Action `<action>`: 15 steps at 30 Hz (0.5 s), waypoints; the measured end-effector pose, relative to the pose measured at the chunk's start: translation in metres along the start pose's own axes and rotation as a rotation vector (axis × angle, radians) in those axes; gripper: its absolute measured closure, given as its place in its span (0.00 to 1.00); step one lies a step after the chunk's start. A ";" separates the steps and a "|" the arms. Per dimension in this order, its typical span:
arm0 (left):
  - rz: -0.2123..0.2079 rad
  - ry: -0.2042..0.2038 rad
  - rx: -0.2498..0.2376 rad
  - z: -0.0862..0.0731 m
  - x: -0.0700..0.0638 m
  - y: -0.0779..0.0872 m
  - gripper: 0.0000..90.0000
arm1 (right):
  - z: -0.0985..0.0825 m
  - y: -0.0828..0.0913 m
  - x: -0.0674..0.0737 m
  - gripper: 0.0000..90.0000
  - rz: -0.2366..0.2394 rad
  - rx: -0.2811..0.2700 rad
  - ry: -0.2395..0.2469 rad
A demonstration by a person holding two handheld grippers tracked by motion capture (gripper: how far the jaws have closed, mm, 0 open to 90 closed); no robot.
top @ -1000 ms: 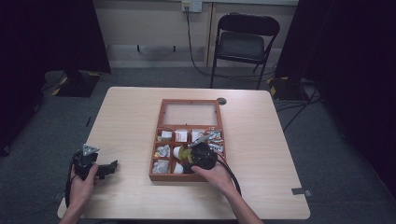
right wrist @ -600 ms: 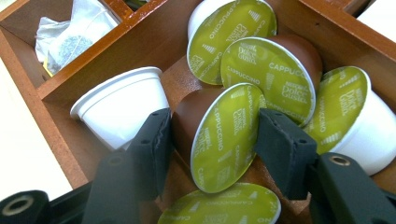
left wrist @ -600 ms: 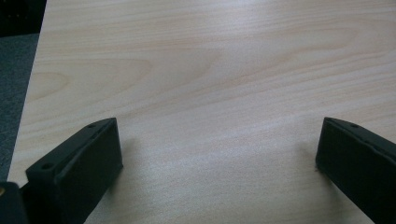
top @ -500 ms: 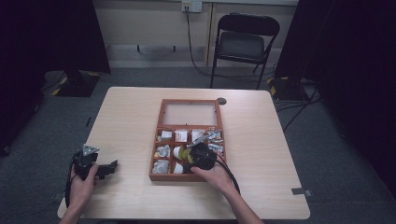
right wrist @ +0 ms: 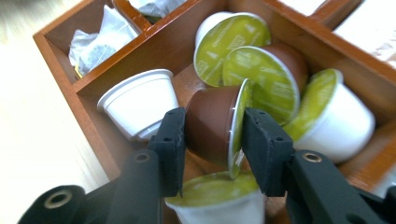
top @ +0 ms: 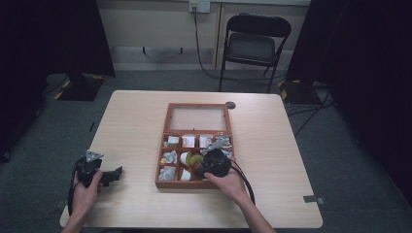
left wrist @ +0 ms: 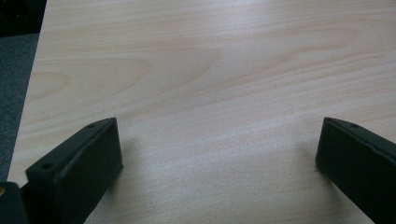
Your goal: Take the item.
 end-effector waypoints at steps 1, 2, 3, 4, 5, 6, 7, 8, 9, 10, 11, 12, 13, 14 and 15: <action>0.000 0.000 0.000 0.000 0.000 0.000 0.00 | 0.000 0.000 0.000 0.67 0.000 0.000 0.000; 0.000 0.000 0.000 0.000 0.000 0.000 0.00 | -0.001 0.005 -0.003 0.70 -0.010 -0.023 -0.010; 0.000 0.000 0.000 0.000 0.000 0.000 0.00 | -0.002 0.008 -0.004 0.70 -0.012 -0.032 -0.015; 0.000 0.000 0.000 0.000 0.000 0.000 0.00 | -0.002 0.008 -0.004 0.70 -0.012 -0.032 -0.015; 0.000 0.000 0.000 0.000 0.000 0.000 0.00 | -0.005 0.010 -0.007 0.70 -0.011 -0.042 -0.026; 0.000 0.000 0.000 0.000 0.000 0.000 0.00 | -0.005 0.010 -0.007 0.70 -0.011 -0.042 -0.026; 0.000 0.000 0.000 0.000 0.000 0.000 0.00 | -0.005 0.011 -0.008 0.70 -0.008 -0.048 -0.032; 0.000 0.000 0.000 0.000 0.000 0.000 0.00 | -0.006 0.011 -0.008 0.70 -0.007 -0.053 -0.038; 0.000 0.000 0.000 0.000 0.000 0.000 0.00 | -0.006 0.011 -0.008 0.70 -0.008 -0.053 -0.035; 0.000 0.000 0.000 0.000 0.000 0.000 0.00 | -0.006 0.010 -0.007 0.69 -0.007 -0.051 -0.031; 0.000 0.000 0.000 0.000 0.000 0.000 0.00 | -0.006 0.010 -0.007 0.69 -0.006 -0.047 -0.029; 0.000 0.000 0.000 0.000 0.000 0.000 0.00 | -0.006 0.010 -0.007 0.69 -0.006 -0.047 -0.029; 0.000 0.000 0.000 0.000 0.000 0.000 0.00 | -0.005 0.008 -0.006 0.67 -0.001 -0.041 -0.029; 0.000 0.000 0.000 0.000 0.000 0.000 0.00 | -0.005 0.006 -0.006 0.65 0.002 -0.042 -0.030; 0.000 0.000 0.000 0.000 0.000 0.000 0.00 | -0.005 0.004 -0.006 0.65 0.009 -0.035 -0.033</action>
Point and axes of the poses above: each handheld gripper's, and its own axes: y roughly backward along the jaws, z roughly out of its top, x roughly to its left, the point moved 2 cm from there along -y, roughly forward along the jaws, and after that the axes turned 4 degrees about z, right-handed, at the moved point
